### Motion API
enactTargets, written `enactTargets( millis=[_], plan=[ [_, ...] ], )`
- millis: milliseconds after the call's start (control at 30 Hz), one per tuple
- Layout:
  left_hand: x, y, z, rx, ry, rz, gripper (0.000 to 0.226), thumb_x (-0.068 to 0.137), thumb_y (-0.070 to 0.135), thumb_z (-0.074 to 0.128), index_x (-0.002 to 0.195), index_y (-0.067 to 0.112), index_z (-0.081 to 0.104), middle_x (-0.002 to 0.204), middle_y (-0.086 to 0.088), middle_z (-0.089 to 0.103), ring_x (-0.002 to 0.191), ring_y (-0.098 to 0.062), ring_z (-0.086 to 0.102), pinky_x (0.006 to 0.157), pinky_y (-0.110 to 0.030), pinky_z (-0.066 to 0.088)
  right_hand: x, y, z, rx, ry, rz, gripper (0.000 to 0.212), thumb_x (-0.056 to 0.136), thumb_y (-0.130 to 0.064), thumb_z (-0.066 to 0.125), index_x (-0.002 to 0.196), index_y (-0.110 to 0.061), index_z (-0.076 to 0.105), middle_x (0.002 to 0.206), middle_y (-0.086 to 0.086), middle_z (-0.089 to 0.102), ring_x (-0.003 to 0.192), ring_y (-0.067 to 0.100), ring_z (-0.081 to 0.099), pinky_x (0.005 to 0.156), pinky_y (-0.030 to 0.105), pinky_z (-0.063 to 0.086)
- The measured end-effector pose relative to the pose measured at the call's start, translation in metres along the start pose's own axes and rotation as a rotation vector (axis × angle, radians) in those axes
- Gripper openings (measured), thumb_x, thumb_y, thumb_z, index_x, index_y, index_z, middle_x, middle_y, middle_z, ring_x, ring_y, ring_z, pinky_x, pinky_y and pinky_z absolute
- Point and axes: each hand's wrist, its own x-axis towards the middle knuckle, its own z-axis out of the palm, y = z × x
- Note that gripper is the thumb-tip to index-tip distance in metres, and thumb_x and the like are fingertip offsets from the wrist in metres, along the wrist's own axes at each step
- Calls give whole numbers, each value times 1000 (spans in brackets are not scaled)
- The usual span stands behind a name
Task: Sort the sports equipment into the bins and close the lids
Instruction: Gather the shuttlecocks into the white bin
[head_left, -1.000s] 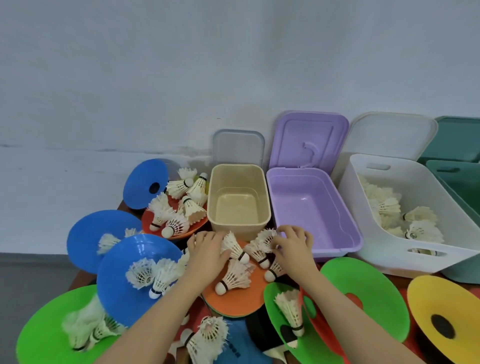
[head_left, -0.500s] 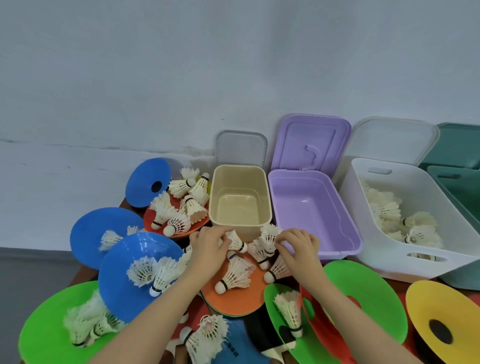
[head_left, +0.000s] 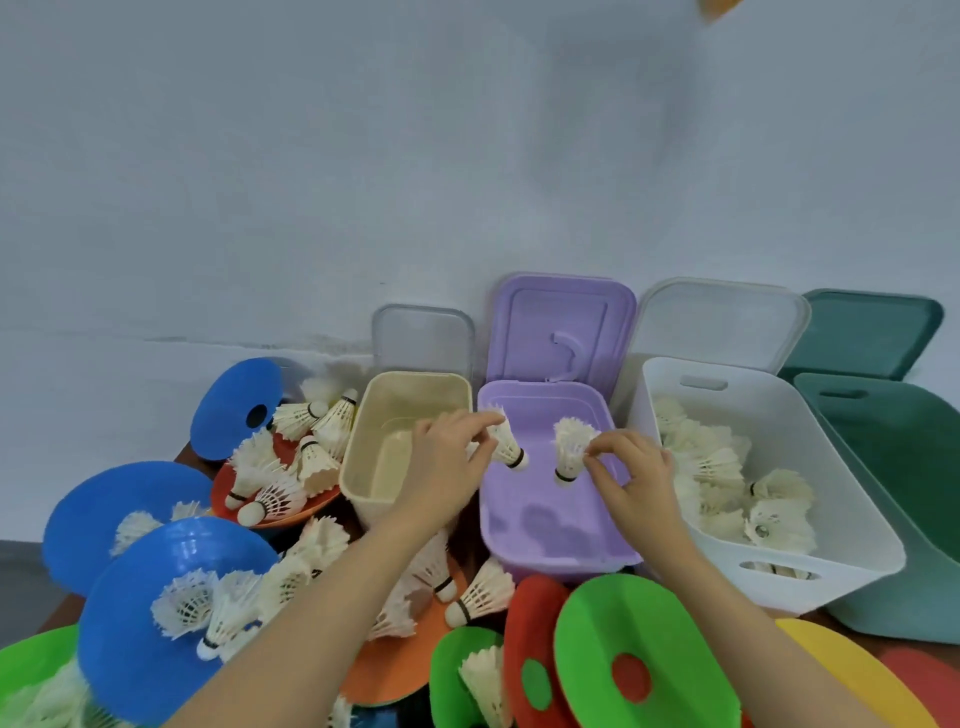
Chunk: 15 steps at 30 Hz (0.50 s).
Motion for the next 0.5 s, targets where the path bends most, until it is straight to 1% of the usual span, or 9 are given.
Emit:
enactTargets(
  millis=[100,167,233,300,333,400,500],
  plan=[
    [23,24,35,-4,-14,41,25,81,12,59,104,19,68,80,16,56,85,-15,60,84,-34,31,13,31,-26,-12,44,22,4,80,-23,57,80,-25,60,88,-15,58,87,9,51,75,28,22],
    [42,40,62,-10,-28,90,24,82,11,58,103,16,69,80,15,57,86,-12,58,84,-36,34,23,56,-45,-20,81,38,3,79,-22,57,80,-24,60,87,-15,57,85,13,53,77,32,26],
    [60,56,89,-50,-63,108,25,80,11,57,102,13,69,80,13,56,82,-10,55,81,-41,43,34,81,-62,-46,116,69,3,80,-18,60,80,-21,61,87,-13,57,86,17,55,76,32,26],
    [74,69,119,-64,-93,134,26,80,10,56,103,10,68,78,5,60,79,-17,56,78,-46,47,44,104,-77,-74,129,114,10,83,-12,64,82,-20,60,88,-11,57,89,16,53,77,31,24],
    [81,75,134,-61,-105,143,27,80,10,55,103,9,68,78,0,61,78,-22,57,77,-45,47,50,116,-83,-81,126,134,13,83,-9,65,82,-20,59,89,-10,58,90,15,52,78,32,25],
    [94,87,165,-62,-135,148,27,81,10,55,104,8,68,80,-5,62,79,-27,57,77,-40,47,61,140,-95,-98,130,160,12,83,-8,64,83,-18,59,91,-6,59,91,16,52,80,31,26],
    [111,102,206,-58,-161,149,26,83,5,57,106,8,67,84,-7,62,84,-28,56,77,-35,43,72,175,-111,-147,131,200,9,85,-8,62,85,-17,59,94,-5,58,92,16,52,79,24,18]
  ],
)
